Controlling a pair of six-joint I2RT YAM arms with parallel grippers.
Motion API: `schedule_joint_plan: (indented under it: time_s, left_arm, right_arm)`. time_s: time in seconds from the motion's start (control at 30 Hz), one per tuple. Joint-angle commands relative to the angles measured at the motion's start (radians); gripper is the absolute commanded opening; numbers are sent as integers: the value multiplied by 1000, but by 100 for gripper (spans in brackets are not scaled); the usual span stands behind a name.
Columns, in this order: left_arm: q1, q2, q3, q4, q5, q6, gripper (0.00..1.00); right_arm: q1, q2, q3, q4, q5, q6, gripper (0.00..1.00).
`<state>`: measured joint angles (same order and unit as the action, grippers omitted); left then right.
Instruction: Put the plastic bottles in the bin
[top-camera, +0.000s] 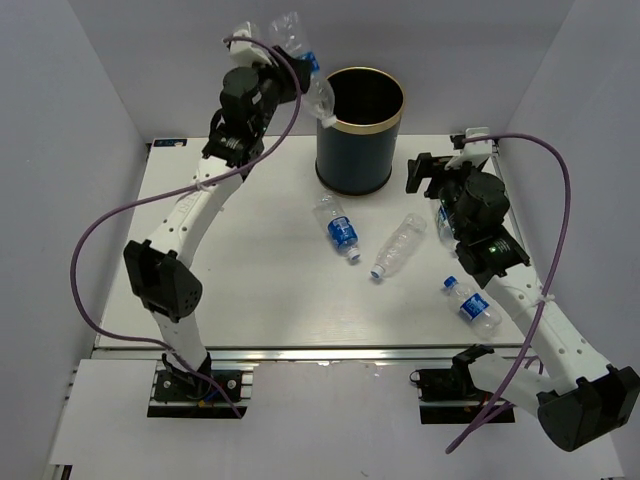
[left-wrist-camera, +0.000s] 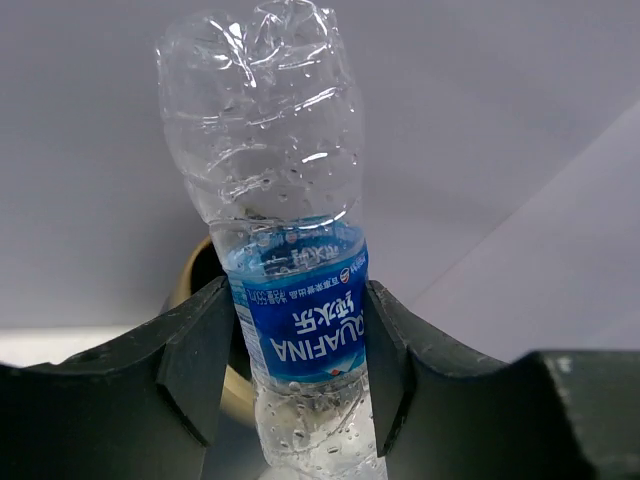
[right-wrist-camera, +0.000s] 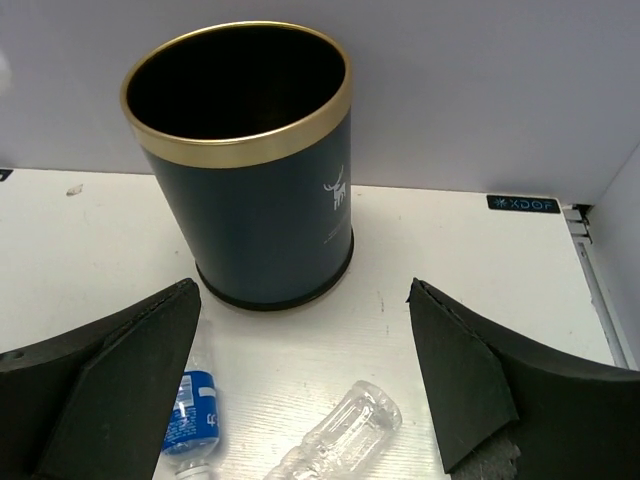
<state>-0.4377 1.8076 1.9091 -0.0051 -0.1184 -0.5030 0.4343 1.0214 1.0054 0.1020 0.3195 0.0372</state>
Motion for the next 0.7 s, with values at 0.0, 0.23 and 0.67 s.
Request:
schedule_joint_plan:
  time_s: [0.0,0.23,0.67]
  left_arm:
    - [-3,110,184,117,46,-52,43]
    - [-6,518,596,334,57,-224,51]
    - [-55,474,596,337,-47,-91,98]
  right_arm:
    - [-17,-9,-10,18,24,74,89]
    - [-23,-18,-82,27,-72,173,89]
    - [-22,11,-103,8,-270,181,89]
